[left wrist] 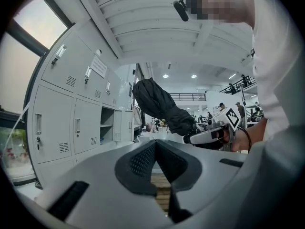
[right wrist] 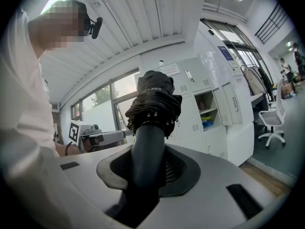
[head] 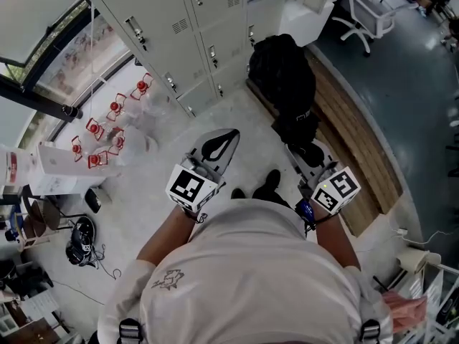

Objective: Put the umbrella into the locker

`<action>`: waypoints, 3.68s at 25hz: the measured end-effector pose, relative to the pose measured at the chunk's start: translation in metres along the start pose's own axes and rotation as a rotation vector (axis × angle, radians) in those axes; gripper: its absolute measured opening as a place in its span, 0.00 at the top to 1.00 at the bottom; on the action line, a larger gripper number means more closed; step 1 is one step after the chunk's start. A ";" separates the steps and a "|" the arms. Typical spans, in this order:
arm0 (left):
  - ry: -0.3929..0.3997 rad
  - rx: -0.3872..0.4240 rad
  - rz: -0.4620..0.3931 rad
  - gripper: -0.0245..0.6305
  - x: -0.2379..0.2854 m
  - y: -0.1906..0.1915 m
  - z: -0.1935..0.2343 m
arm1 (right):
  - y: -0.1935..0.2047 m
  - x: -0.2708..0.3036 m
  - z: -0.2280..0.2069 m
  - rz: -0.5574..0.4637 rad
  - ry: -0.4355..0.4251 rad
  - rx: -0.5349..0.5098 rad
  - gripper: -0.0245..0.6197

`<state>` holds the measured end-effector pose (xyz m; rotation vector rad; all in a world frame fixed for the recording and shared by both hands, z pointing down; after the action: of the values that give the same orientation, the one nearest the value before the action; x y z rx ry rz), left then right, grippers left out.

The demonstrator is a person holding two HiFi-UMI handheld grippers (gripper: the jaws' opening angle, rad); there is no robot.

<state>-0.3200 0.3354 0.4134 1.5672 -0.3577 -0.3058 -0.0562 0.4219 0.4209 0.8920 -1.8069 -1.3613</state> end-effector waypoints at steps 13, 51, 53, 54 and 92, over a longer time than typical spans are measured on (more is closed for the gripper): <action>-0.017 -0.005 0.017 0.95 0.072 0.002 0.011 | -0.007 -0.007 -0.074 -0.003 0.014 0.027 0.75; -0.072 -0.010 -0.014 0.95 0.257 -0.007 0.045 | -0.050 0.028 -0.271 0.029 -0.040 0.041 0.75; -0.071 -0.008 -0.017 0.95 0.259 -0.006 0.060 | -0.052 0.041 -0.274 0.029 -0.040 0.045 0.75; -0.070 -0.005 -0.019 0.95 0.260 -0.006 0.067 | -0.053 0.048 -0.276 0.029 -0.038 0.050 0.75; -0.104 -0.043 -0.044 0.95 0.281 -0.006 0.304 | -0.088 0.271 -0.350 0.073 0.013 0.082 0.75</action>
<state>-0.1875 -0.0565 0.4062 1.5218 -0.3956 -0.4273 0.1079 0.0020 0.4418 0.8670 -1.8780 -1.2413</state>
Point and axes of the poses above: the fingertips, and each gripper's own axes: x forward along the fingers, z to its left, y out of its underside, the point moved 10 cm from there along -x, backward along the fingers, and after that the axes turned 1 degree about z, right-handed, at the moved point
